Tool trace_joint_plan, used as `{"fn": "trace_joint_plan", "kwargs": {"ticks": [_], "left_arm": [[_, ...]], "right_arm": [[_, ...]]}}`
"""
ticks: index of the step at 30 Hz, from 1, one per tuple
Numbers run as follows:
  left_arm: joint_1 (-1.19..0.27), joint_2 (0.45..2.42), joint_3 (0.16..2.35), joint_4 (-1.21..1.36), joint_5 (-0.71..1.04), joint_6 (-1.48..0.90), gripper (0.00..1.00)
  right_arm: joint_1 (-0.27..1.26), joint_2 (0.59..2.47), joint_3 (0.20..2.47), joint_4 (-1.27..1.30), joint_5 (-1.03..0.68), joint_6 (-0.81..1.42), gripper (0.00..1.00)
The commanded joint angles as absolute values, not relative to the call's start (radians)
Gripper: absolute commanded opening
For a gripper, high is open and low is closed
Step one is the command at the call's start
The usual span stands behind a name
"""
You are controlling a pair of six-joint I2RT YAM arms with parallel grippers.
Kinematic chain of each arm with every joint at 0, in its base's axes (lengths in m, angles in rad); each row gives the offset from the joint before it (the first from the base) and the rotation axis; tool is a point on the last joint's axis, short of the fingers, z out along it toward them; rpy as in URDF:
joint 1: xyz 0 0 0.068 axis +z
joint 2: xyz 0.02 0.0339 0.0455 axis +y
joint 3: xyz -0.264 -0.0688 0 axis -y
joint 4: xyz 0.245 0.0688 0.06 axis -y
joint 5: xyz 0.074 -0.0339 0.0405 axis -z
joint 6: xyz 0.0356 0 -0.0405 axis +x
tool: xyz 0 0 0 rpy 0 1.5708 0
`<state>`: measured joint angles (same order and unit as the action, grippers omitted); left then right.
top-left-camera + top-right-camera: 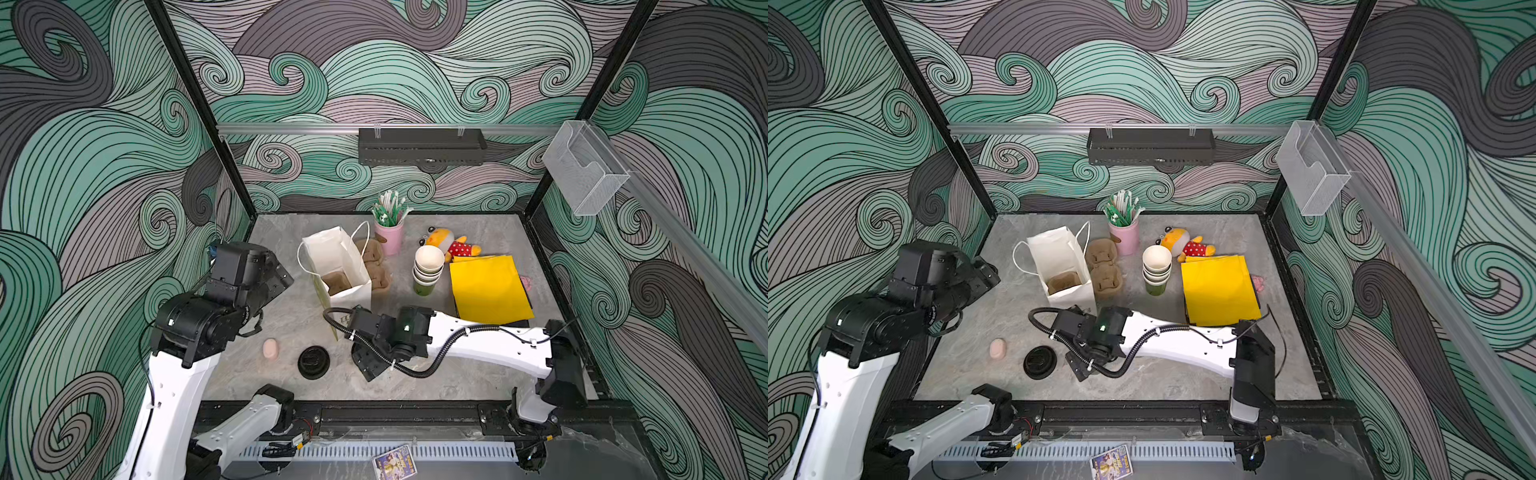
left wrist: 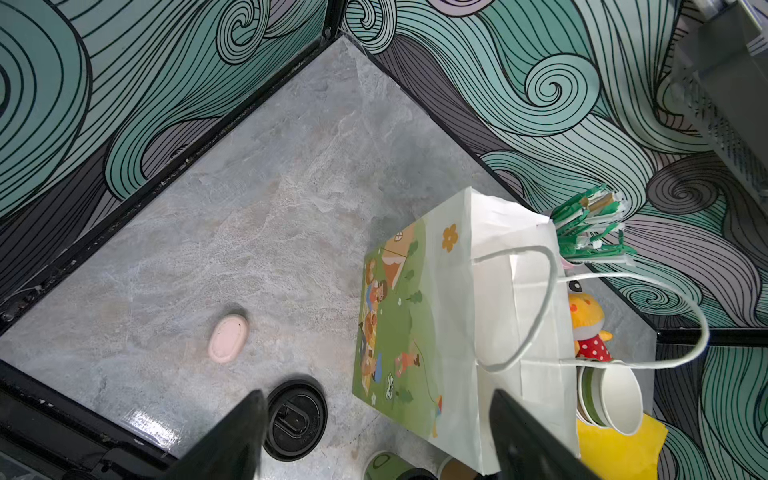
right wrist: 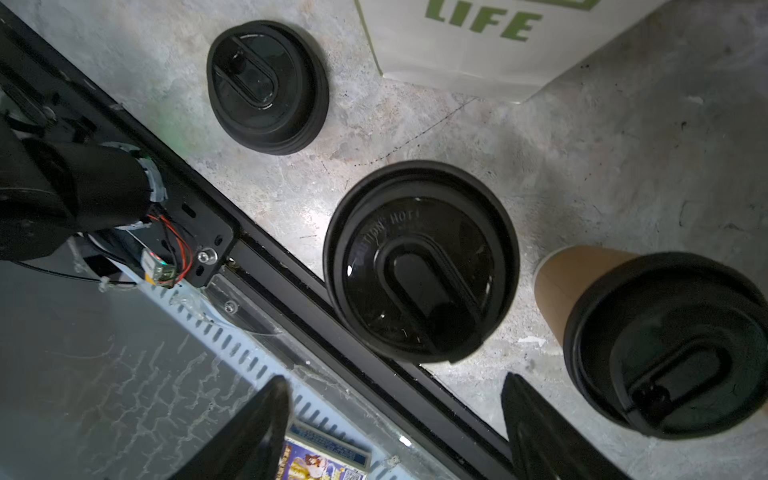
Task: Pack the takeout coffee
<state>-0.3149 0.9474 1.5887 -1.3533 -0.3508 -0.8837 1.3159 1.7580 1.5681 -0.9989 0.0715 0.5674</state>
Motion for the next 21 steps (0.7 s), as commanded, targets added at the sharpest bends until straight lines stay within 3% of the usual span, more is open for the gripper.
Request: {"fn": "trace_joint_plan", "kwargs": {"ticks": [1,21], "left_arm": [[-0.308,0.921,1.591,-1.338,-0.362,-0.864,0.86],[-0.308,0.871,1.534,-1.331,-0.365,-0.902,0.85]], "right_arm": [[1.311,1.780,1.610,-1.052,0.126,0.440,0.83],[1.264,1.900,1.720,-1.105,0.053,0.334,0.79]]}}
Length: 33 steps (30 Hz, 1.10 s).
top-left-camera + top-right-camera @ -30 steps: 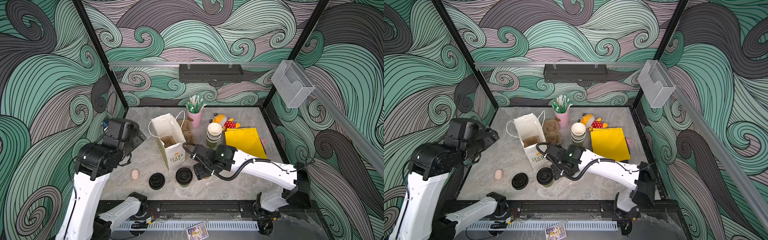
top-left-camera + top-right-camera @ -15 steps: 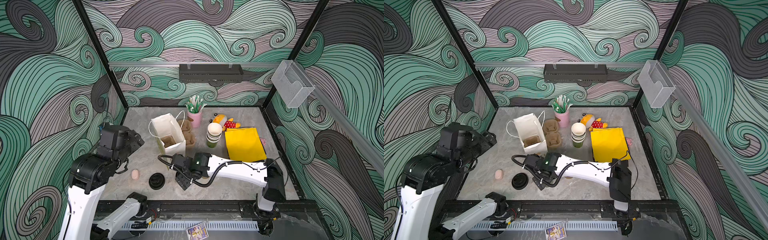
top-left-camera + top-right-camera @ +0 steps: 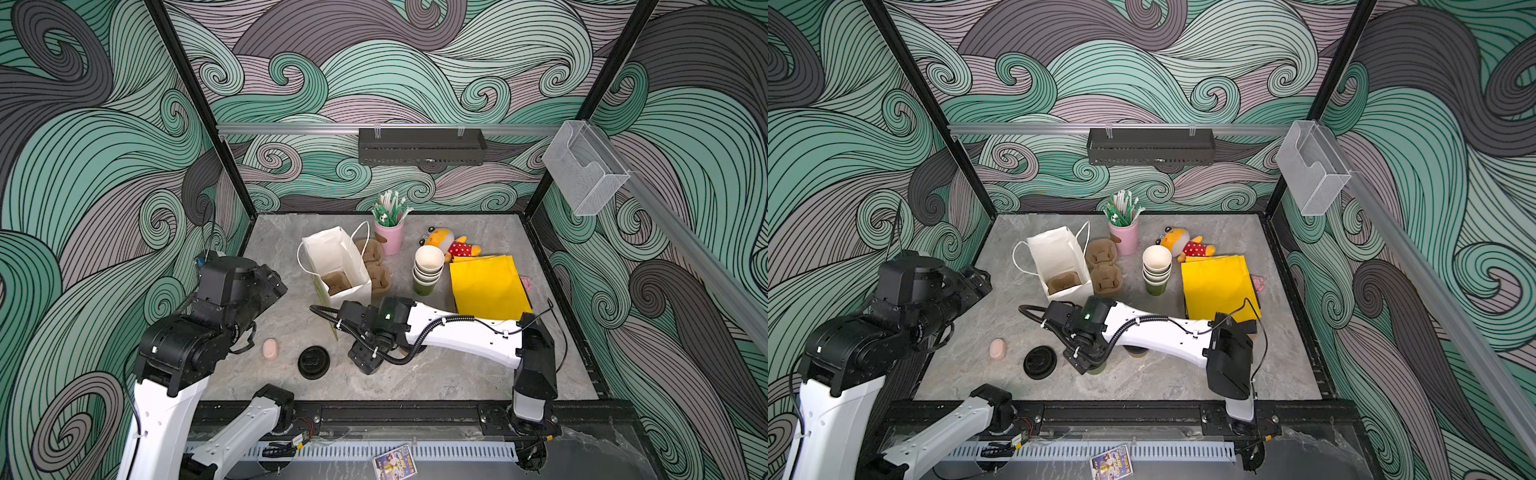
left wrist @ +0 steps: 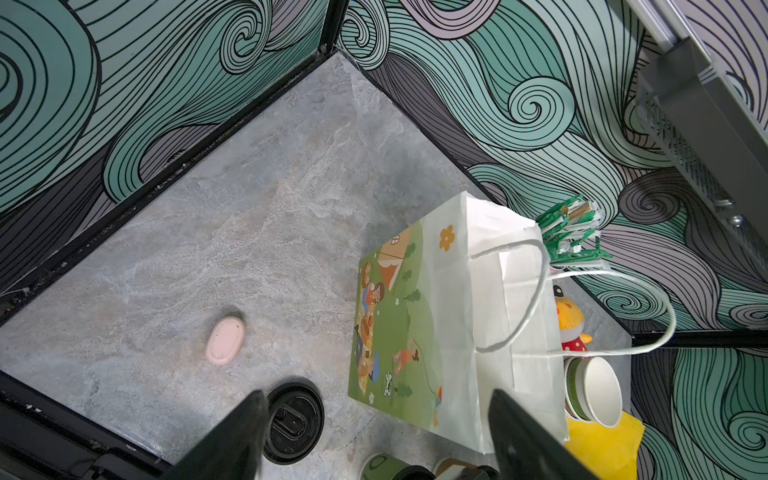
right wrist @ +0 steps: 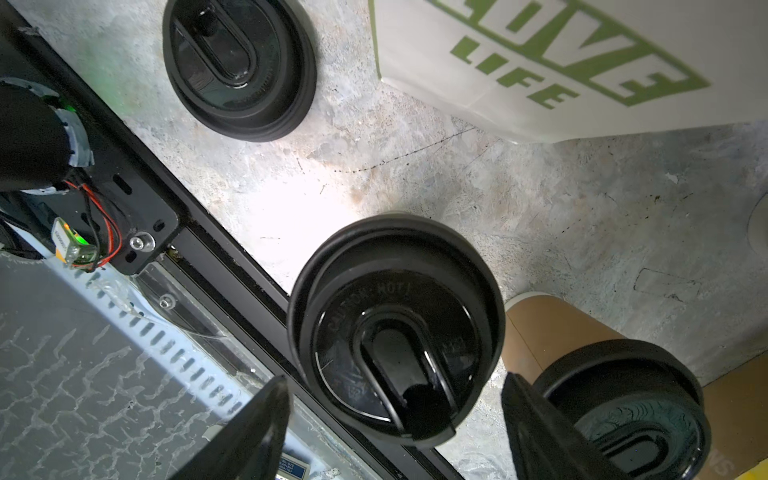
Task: Pack the takeout coffee
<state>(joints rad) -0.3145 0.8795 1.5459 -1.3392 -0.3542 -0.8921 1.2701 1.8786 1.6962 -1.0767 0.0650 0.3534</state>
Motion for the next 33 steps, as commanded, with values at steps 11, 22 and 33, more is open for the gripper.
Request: {"fn": "trace_joint_plan", "kwargs": {"ticks": [11,22,33], "left_arm": [[-0.307,0.857,1.512,-1.328,-0.355,-0.922,0.78],[-0.308,0.848,1.501,-1.328,-0.354,-0.931,0.70],[-0.307,0.849,1.503,-1.331,-0.360,-0.933,0.70]], "right_arm": [[1.263,1.937,1.733,-1.120,0.049,0.328,0.72],[1.263,1.971,1.745,-1.139,0.046,0.321,0.70],[1.264,1.980,1.744,-1.144,0.049,0.313,0.74]]}}
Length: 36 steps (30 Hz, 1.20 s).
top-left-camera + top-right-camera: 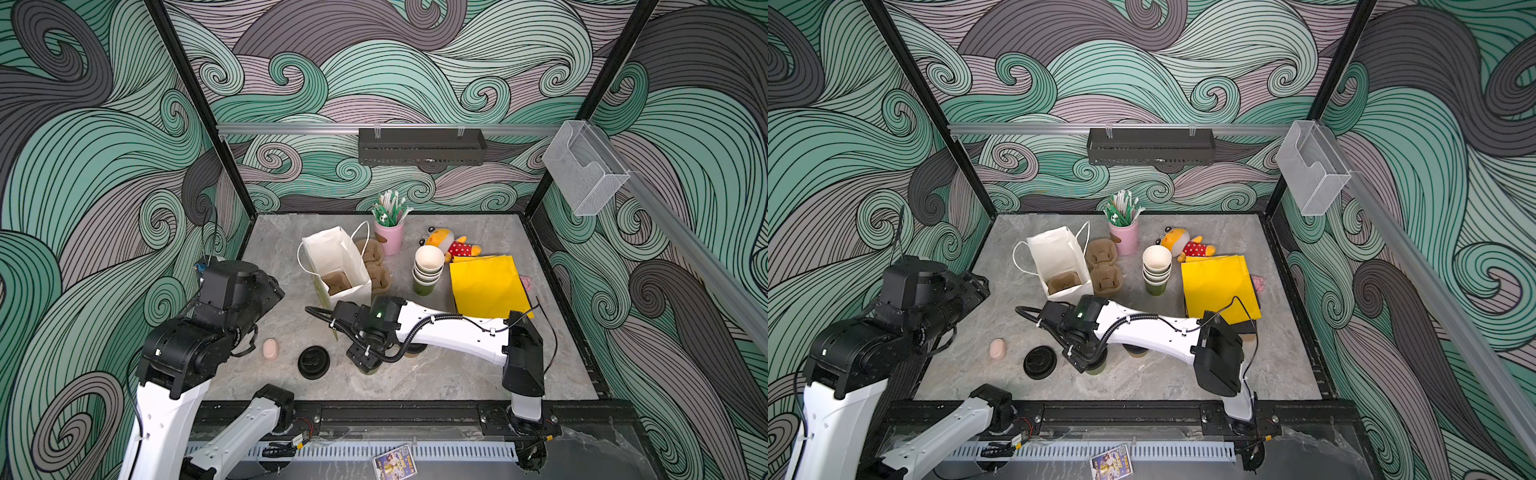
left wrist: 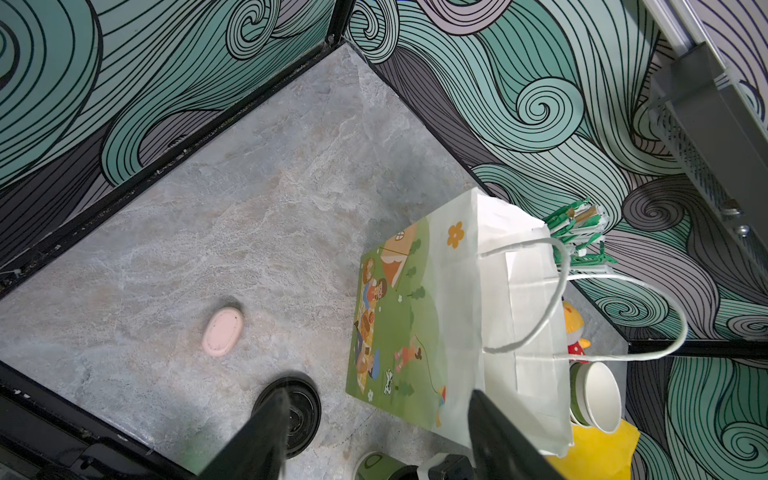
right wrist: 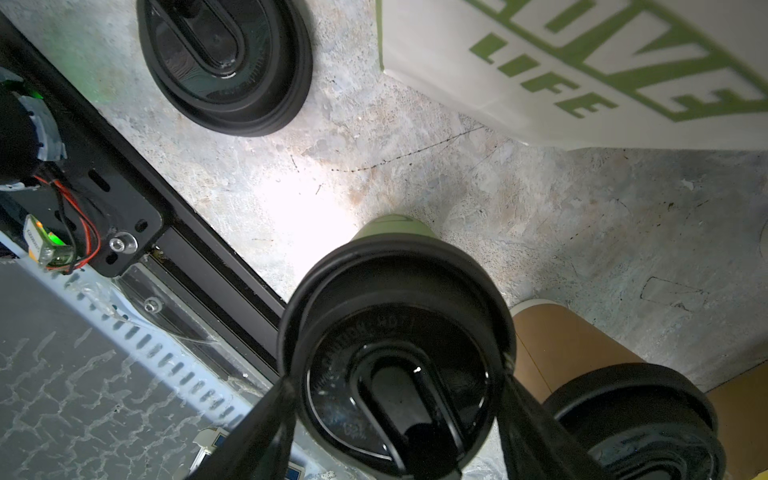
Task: Pack the takeout coffee
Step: 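Lift the lidded green cup with the right gripper toward the bag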
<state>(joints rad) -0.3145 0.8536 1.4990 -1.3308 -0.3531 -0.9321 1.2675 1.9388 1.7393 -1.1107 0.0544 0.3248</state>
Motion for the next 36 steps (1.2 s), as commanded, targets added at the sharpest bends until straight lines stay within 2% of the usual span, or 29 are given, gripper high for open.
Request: {"fn": "trace_joint_plan", "kwargs": {"ticks": [1,20,29,36], "left_arm": [[-0.307,0.849,1.503,-1.332,-0.359,-0.932,0.70],[-0.307,0.838,1.500,-1.342,-0.360,-0.940,0.66],[-0.308,0.838,1.501,-1.343,-0.356,-0.939,0.66],[-0.307,0.838,1.502,-1.344,-0.358,-0.936,0.66]], "right_arm": [[1.264,1.980,1.745,-1.144,0.050,0.313,0.74],[1.265,1.987,1.747,-1.143,0.070,0.322,0.77],[1.266,1.997,1.732,-1.143,0.065,0.327,0.76],[1.266,2.006,1.714,-1.143,0.059,0.327,0.72]]}}
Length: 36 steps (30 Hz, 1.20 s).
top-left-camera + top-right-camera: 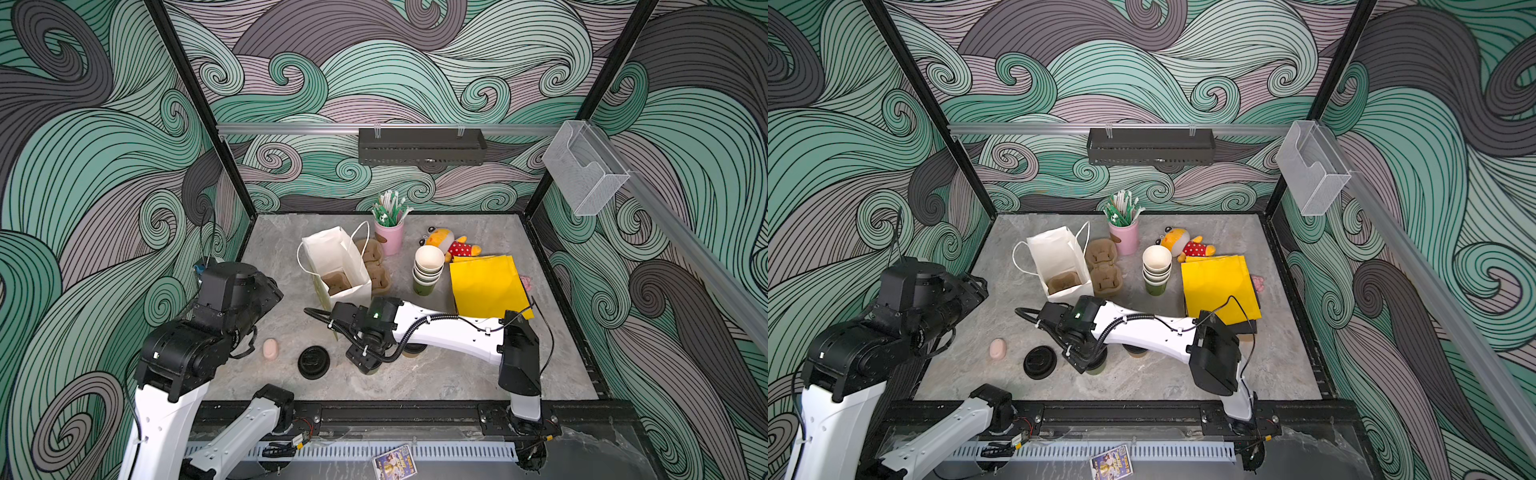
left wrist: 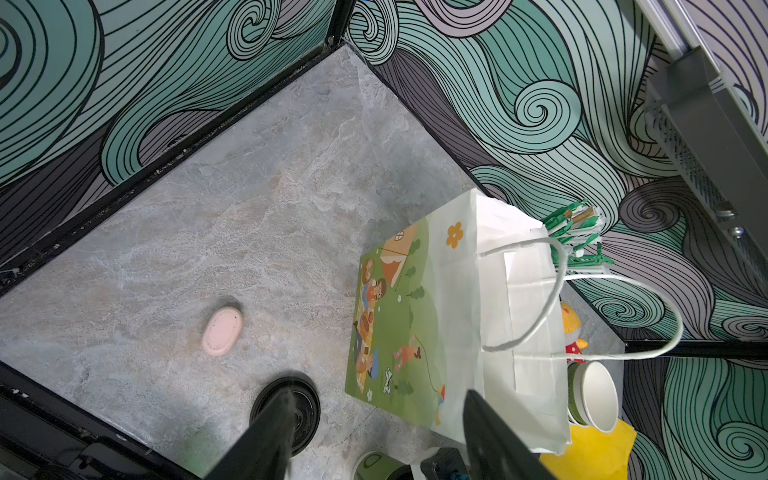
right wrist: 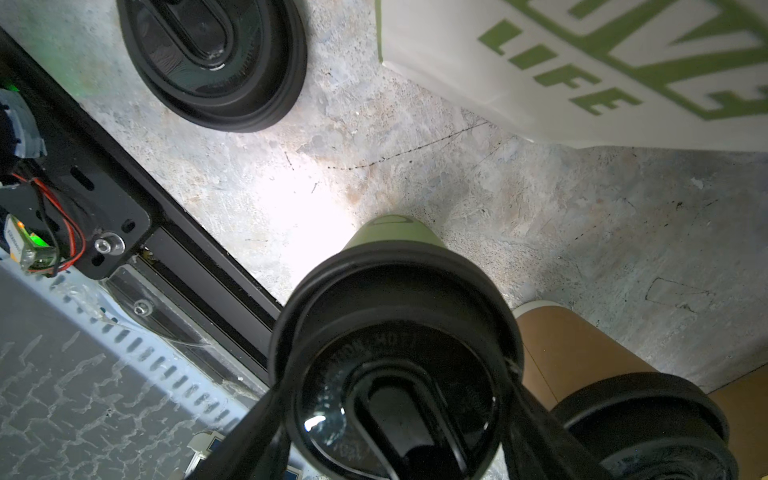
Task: Pack the takeout coffee
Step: 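Lift the lidded green cup with the right gripper toward the bag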
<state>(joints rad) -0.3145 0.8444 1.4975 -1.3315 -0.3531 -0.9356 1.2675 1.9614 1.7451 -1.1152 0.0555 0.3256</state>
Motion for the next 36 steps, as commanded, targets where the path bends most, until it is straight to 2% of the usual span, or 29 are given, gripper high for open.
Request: {"fn": "trace_joint_plan", "kwargs": {"ticks": [1,10,25,36], "left_arm": [[-0.307,0.839,1.502,-1.344,-0.360,-0.937,0.66],[-0.307,0.834,1.502,-1.344,-0.360,-0.928,0.67],[-0.306,0.896,1.531,-1.310,-0.257,-0.884,0.81],[-0.298,1.104,1.625,-1.272,-0.091,-0.777,0.90]], "right_arm": [[1.266,2.007,1.713,-1.143,0.057,0.328,0.71],[1.273,1.961,1.751,-1.173,0.074,0.351,0.65],[1.344,1.742,1.796,-1.374,0.119,0.596,0.60],[1.344,1.615,1.938,-1.558,0.185,0.737,0.60]]}}
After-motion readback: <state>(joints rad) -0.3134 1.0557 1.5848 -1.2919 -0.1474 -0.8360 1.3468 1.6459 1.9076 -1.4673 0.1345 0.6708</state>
